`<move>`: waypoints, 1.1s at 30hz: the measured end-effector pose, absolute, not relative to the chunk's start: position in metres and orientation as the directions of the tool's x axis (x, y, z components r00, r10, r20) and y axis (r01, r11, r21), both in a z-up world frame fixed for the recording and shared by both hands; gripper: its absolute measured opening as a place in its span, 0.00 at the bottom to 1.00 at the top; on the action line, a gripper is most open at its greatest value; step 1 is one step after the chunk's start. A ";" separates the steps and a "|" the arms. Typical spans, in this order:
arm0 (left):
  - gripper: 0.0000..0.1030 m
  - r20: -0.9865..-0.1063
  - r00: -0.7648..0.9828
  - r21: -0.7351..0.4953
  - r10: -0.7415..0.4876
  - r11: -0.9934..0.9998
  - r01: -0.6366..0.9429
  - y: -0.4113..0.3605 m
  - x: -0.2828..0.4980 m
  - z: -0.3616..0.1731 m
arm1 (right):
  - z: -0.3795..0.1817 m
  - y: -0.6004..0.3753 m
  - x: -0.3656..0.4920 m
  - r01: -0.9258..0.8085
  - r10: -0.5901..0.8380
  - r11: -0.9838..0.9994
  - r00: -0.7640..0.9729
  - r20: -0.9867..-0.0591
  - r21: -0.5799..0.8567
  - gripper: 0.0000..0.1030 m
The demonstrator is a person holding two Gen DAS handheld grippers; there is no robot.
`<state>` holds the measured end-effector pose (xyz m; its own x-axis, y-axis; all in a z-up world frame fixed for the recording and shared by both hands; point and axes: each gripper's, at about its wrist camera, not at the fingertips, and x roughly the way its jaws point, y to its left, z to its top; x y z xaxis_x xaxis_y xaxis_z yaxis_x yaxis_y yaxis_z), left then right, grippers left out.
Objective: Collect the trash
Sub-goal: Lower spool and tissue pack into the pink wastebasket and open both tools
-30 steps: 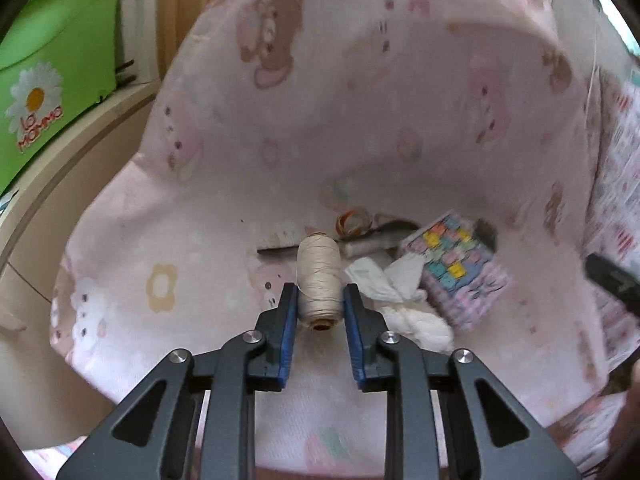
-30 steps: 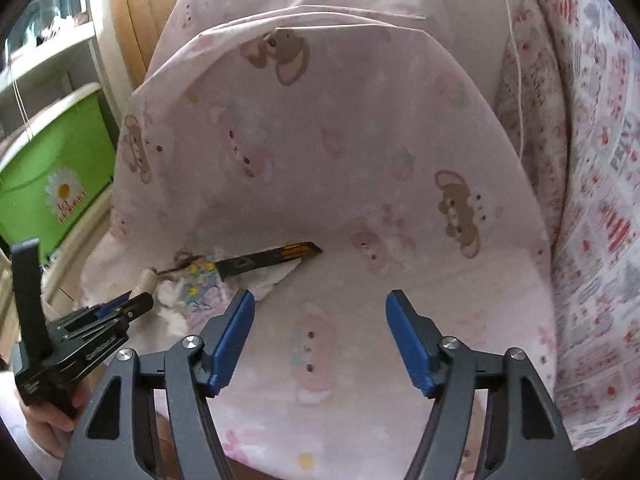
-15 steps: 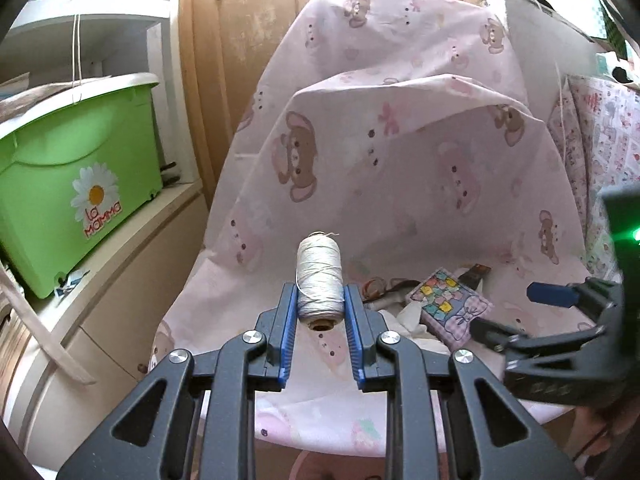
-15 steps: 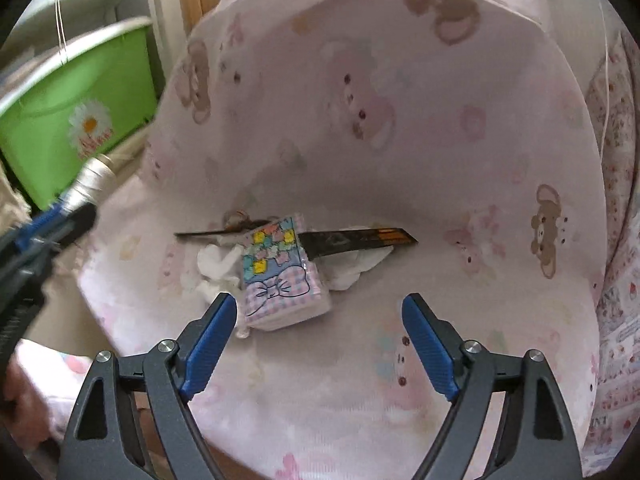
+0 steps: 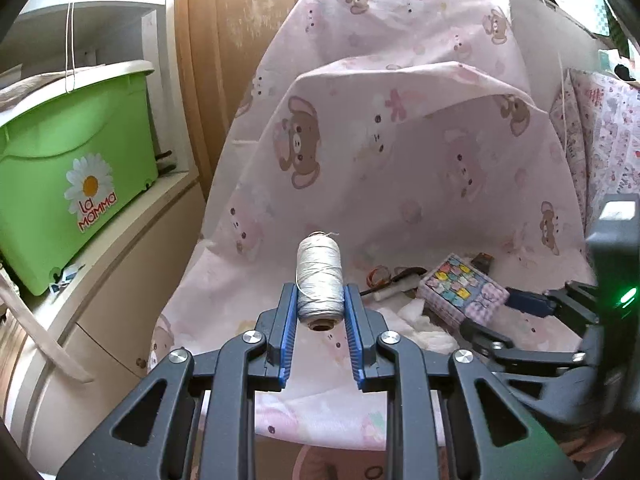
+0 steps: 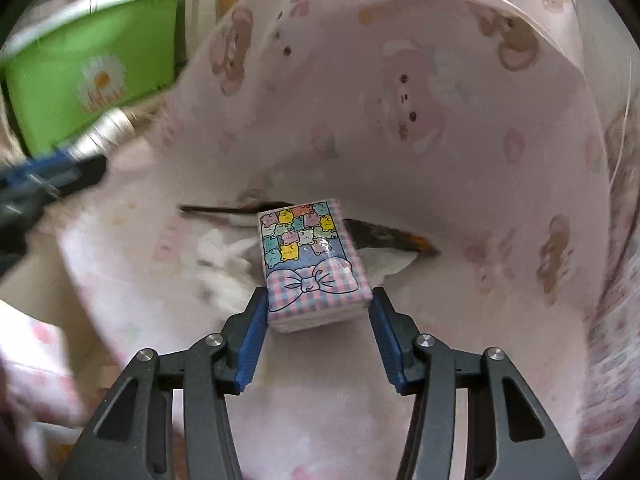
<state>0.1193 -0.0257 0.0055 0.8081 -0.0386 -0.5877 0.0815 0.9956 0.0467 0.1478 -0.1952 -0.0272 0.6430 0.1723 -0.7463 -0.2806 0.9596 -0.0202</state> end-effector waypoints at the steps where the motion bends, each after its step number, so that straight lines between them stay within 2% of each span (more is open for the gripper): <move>1: 0.21 -0.587 0.808 0.044 -0.043 0.995 0.084 -0.025 0.118 0.007 | -0.024 -0.202 0.145 -0.283 0.217 0.958 0.629 -0.747 0.040 0.51; 5: 0.21 -0.598 0.799 0.018 -0.056 0.996 0.083 -0.018 0.116 0.007 | -0.021 -0.236 0.141 -0.250 0.370 0.928 0.542 -0.755 0.276 0.51; 9: 0.21 -0.598 0.800 0.040 -0.040 0.996 0.080 -0.017 0.112 0.005 | -0.031 -0.258 0.137 -0.215 0.418 0.909 0.479 -0.772 0.358 0.51; 12: 0.21 -0.600 0.799 0.048 -0.039 0.995 0.085 -0.016 0.109 0.003 | -0.038 -0.260 0.132 -0.228 0.409 0.912 0.457 -0.790 0.340 0.52; 16: 0.21 -0.600 0.799 0.057 -0.033 0.995 0.084 -0.016 0.107 0.003 | -0.040 -0.250 0.126 -0.256 0.345 0.935 0.489 -0.801 0.246 0.57; 18: 0.21 -0.602 0.798 0.050 -0.039 0.995 0.087 -0.015 0.106 0.003 | -0.040 -0.242 0.127 -0.266 0.314 0.943 0.510 -0.801 0.200 0.68; 21: 0.21 -0.603 0.796 0.039 -0.047 0.995 0.088 -0.014 0.106 0.003 | -0.039 -0.231 0.131 -0.280 0.268 0.951 0.544 -0.795 0.130 0.79; 23: 0.21 -0.610 0.792 0.043 -0.039 0.996 0.082 -0.014 0.108 0.001 | -0.041 -0.223 0.135 -0.287 0.236 0.954 0.558 -0.795 0.082 0.80; 26: 0.21 -0.629 0.775 0.006 -0.058 0.997 0.079 -0.012 0.111 -0.002 | -0.047 -0.211 0.139 -0.299 0.201 0.954 0.560 -0.804 0.030 0.80; 28: 0.21 -0.637 0.768 -0.020 -0.068 0.997 0.072 -0.010 0.113 -0.004 | -0.049 -0.205 0.139 -0.303 0.178 0.953 0.571 -0.802 -0.004 0.68; 29: 0.21 -0.640 0.765 -0.026 -0.068 0.997 0.067 -0.009 0.114 -0.004 | -0.049 -0.202 0.139 -0.290 0.148 0.956 0.582 -0.800 -0.034 0.54; 33: 0.21 -0.645 0.759 -0.065 -0.091 0.996 0.064 -0.003 0.114 -0.002 | -0.045 -0.210 0.136 -0.254 0.167 0.967 0.587 -0.792 0.016 0.53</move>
<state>0.1137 -0.0032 -0.0023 0.7587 -0.0914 -0.6450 0.0645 0.9958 -0.0653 0.1360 -0.2101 -0.0446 0.5872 0.1668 -0.7921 -0.2536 0.9672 0.0158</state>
